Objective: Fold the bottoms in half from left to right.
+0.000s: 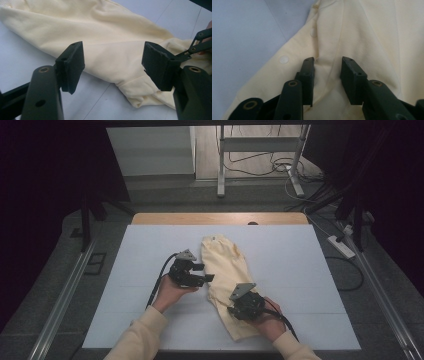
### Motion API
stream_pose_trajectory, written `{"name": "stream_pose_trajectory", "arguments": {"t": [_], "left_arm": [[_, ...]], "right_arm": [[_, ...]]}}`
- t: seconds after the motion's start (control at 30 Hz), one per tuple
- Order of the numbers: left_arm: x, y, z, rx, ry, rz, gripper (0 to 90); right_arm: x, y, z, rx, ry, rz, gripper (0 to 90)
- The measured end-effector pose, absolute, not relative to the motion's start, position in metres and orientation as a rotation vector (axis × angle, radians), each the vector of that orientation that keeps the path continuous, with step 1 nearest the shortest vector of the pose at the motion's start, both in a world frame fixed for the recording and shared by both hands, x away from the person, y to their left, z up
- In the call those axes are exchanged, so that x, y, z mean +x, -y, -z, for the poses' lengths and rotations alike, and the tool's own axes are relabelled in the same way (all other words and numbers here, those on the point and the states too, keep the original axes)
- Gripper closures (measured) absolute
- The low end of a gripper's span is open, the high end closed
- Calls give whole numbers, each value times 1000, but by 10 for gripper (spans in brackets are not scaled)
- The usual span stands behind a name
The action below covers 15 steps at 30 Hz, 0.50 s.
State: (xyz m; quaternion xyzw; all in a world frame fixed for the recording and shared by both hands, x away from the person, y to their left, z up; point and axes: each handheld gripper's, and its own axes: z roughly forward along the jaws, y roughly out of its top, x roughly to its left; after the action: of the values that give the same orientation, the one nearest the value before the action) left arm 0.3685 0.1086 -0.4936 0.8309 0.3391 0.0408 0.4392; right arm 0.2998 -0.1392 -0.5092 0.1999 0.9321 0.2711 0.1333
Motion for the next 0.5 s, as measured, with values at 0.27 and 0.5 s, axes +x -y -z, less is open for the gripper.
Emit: {"name": "stream_pose_trajectory", "arguments": {"t": [0.27, 0.5], "left_arm": [[368, -109, 493, 2068, -838, -107, 341], [368, -111, 491, 2057, -842, -108, 341]], "right_arm": [[303, 143, 506, 598, -2749, -843, 850], [301, 146, 499, 601, -2753, -934, 858]]}}
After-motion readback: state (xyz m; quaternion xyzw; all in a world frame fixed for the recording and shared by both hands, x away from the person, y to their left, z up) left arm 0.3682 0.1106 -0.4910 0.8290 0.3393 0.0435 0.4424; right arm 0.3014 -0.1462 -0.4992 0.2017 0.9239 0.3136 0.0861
